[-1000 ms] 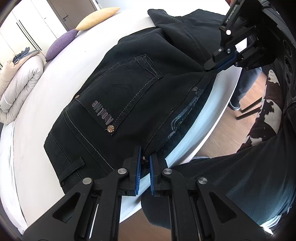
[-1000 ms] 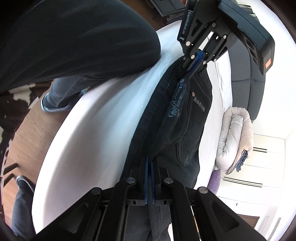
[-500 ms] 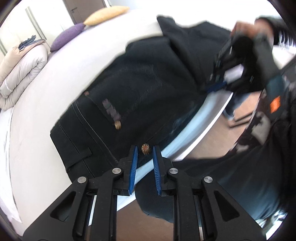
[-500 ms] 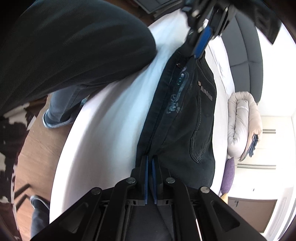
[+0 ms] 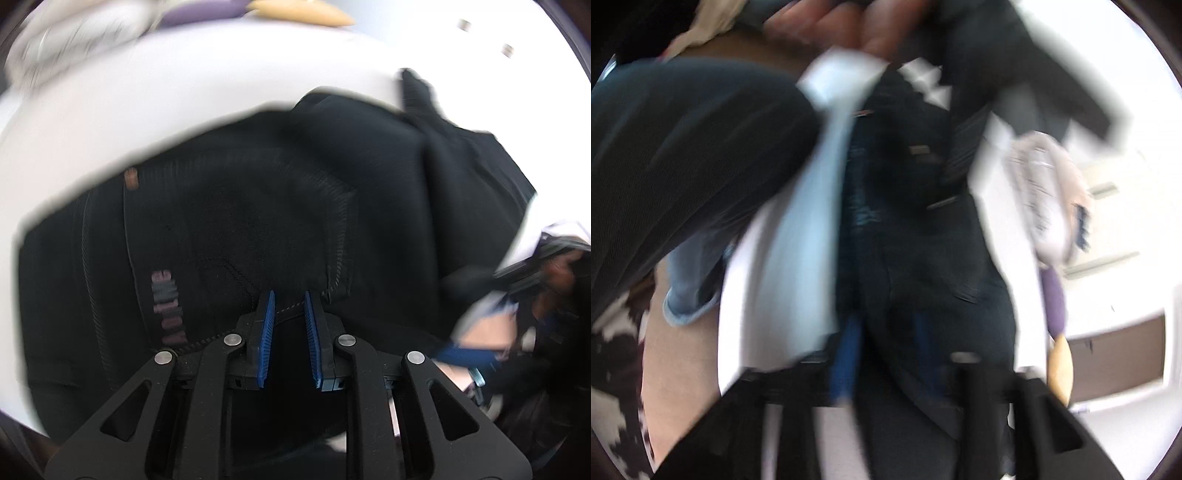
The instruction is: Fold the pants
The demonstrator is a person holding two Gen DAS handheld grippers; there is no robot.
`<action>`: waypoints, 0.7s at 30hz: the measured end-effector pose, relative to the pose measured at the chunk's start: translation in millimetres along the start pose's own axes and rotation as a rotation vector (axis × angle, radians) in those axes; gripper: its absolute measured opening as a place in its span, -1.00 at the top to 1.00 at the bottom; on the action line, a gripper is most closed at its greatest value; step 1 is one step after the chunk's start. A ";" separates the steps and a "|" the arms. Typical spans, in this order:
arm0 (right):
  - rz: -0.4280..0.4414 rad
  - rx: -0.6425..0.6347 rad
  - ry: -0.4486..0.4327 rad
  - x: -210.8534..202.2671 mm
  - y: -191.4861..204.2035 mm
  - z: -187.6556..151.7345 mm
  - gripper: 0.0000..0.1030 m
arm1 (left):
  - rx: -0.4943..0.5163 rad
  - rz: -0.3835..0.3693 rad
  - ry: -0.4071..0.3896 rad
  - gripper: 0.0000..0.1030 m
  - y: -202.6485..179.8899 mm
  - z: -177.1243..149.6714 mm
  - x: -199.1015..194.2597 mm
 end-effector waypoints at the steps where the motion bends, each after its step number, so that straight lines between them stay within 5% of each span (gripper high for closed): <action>1: 0.043 0.100 -0.032 -9.6 -10.1 -4.2 -0.78 | -0.031 -0.009 -0.018 0.69 1.3 0.7 1.9; 4: 0.135 0.493 -0.085 -28.8 -58.8 -34.3 -0.75 | -0.113 -0.048 -0.017 0.69 7.2 1.9 4.8; 6: 0.207 0.796 -0.100 -28.5 -101.0 -71.1 -0.48 | -0.143 -0.066 -0.017 0.69 9.5 2.2 7.5; 8: 0.258 1.167 -0.134 -23.4 -153.5 -128.7 -0.16 | -0.152 -0.062 -0.012 0.69 9.0 2.8 11.3; 13: 0.299 1.902 -0.319 -8.7 -242.1 -282.5 -0.12 | -0.131 -0.002 -0.019 0.69 2.2 1.8 18.1; 16: 0.313 2.089 -0.338 9.7 -256.3 -328.7 -0.06 | -0.147 -0.001 -0.031 0.70 3.3 -5.0 17.0; 21: 0.382 2.179 -0.279 45.5 -260.6 -346.2 0.10 | -0.165 -0.016 -0.031 0.70 9.2 -7.3 17.9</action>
Point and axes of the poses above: each gripper's, at about its wrist camera, not at the fingertips, and x roughly the way its jaws point, y to its left, z to its top, the point moved 4 cm from there along x, roughly the way its jaws point, and after that the axes turned 3 degrees about z, right-handed, at the moved point
